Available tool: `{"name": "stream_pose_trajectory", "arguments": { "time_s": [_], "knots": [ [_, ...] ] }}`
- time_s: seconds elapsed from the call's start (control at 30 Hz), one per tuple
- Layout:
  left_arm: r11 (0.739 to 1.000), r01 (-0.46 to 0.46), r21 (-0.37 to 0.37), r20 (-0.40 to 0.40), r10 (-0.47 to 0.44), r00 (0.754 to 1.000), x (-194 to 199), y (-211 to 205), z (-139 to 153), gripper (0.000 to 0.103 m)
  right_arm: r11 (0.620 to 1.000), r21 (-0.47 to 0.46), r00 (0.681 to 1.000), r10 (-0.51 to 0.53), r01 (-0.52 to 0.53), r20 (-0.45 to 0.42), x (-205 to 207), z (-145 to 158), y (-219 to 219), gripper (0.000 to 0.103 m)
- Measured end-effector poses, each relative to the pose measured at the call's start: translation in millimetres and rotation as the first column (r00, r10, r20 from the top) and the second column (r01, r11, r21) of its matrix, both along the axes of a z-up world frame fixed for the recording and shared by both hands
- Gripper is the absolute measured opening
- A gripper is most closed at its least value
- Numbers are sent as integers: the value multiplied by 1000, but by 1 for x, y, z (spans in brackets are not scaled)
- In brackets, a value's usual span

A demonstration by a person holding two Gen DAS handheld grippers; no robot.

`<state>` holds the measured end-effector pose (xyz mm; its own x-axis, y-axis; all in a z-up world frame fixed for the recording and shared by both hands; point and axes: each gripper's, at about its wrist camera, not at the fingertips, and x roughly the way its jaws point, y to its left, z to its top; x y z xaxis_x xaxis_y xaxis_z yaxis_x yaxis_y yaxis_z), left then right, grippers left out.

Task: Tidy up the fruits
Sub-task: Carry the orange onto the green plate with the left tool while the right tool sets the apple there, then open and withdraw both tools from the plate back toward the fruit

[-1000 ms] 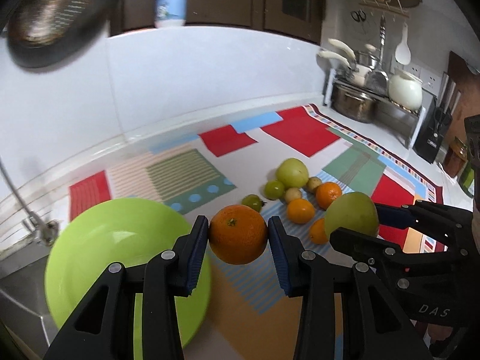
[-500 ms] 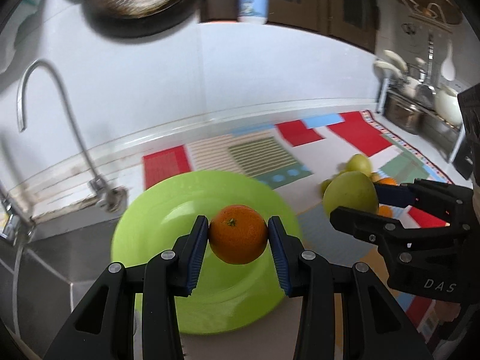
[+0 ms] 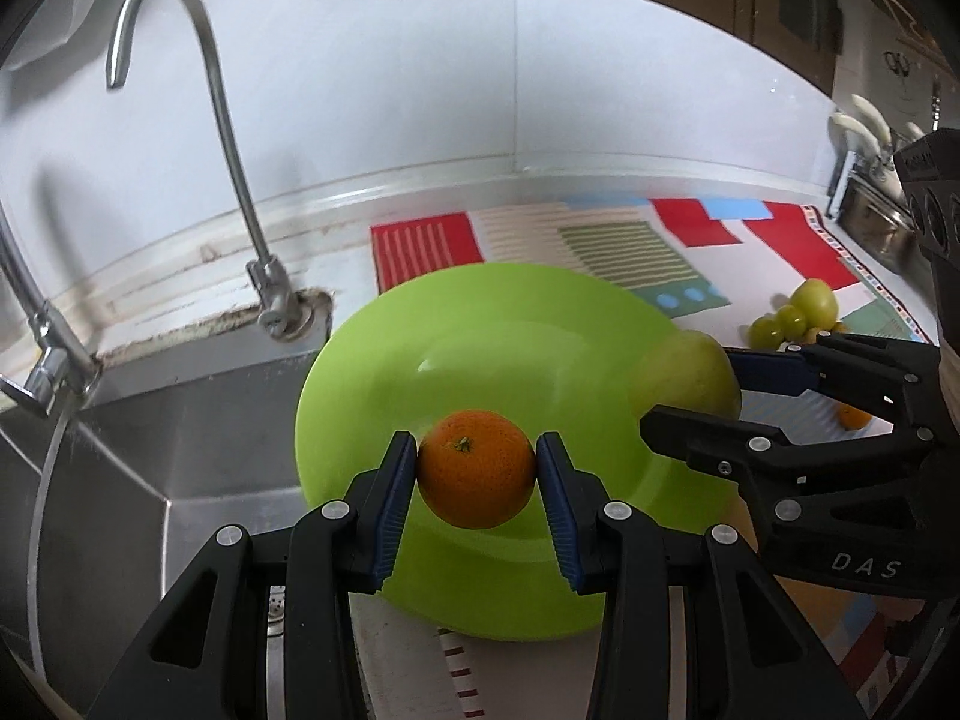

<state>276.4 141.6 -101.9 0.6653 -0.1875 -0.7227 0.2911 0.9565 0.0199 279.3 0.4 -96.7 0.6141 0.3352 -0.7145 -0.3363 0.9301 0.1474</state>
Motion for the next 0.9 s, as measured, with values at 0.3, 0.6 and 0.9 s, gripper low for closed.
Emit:
{"name": "stream_pose_trajectory", "arguments": {
  "time_s": [0.3, 0.6, 0.9],
  "knots": [
    [1000, -29, 7, 11, 29, 1000, -1, 6, 3, 56, 1000, -13, 1000, 8, -8, 2, 9, -5, 4, 60],
    [999, -43, -25, 65, 44, 997, -15, 7, 26, 72, 995, -34, 992, -96, 99, 84, -17, 25, -10, 68],
    [999, 16, -38, 123, -11, 992, -45, -16, 44, 85, 968, -35, 957, -238, 247, 164, -68, 52, -40, 75]
  ]
}}
